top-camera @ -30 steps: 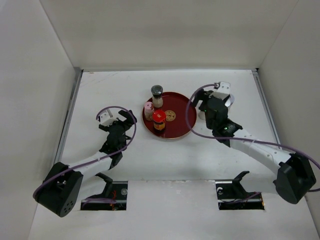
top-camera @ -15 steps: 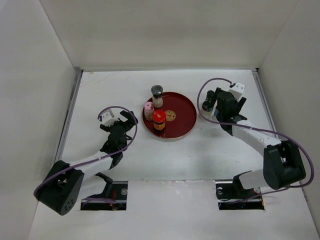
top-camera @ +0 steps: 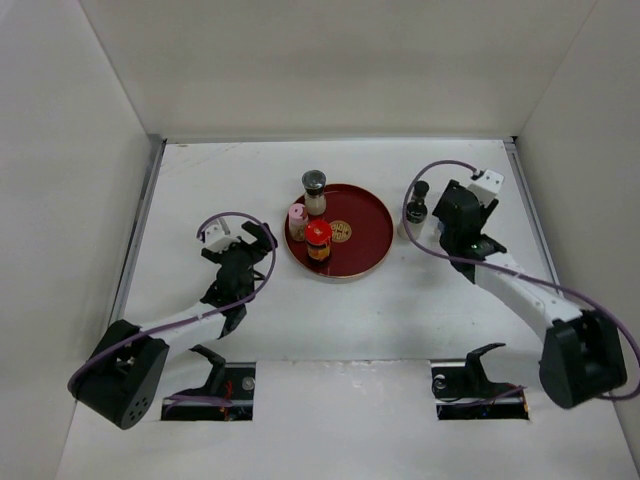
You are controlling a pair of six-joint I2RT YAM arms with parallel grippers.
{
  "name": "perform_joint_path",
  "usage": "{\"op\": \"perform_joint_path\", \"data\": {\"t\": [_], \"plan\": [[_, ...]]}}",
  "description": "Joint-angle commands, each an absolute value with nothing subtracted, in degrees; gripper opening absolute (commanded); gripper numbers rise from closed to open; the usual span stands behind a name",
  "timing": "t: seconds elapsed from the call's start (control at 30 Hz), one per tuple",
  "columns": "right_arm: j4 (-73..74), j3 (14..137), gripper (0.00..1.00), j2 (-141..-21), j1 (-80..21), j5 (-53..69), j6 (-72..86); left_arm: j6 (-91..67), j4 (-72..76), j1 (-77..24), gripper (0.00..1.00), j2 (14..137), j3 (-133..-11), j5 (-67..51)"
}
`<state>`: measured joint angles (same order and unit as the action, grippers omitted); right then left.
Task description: Organize the condiment bottles
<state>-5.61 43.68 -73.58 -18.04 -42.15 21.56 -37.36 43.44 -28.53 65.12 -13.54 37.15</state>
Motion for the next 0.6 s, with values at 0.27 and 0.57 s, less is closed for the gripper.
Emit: {"op": "perform_joint_path", "data": {"t": [0.27,0.57], "plan": [[-16.24,53.69,0.53,-57.91,-31.4,-51.33,7.13,-37.88,45.79,-28.69,0.99,65.13,-15.38,36.39],[-23.29,64.06,0.53,-78.64,-39.59,-34.65,8.87,-37.88,45.79,-28.52,0.99,64.69,-15.03,36.65]]}}
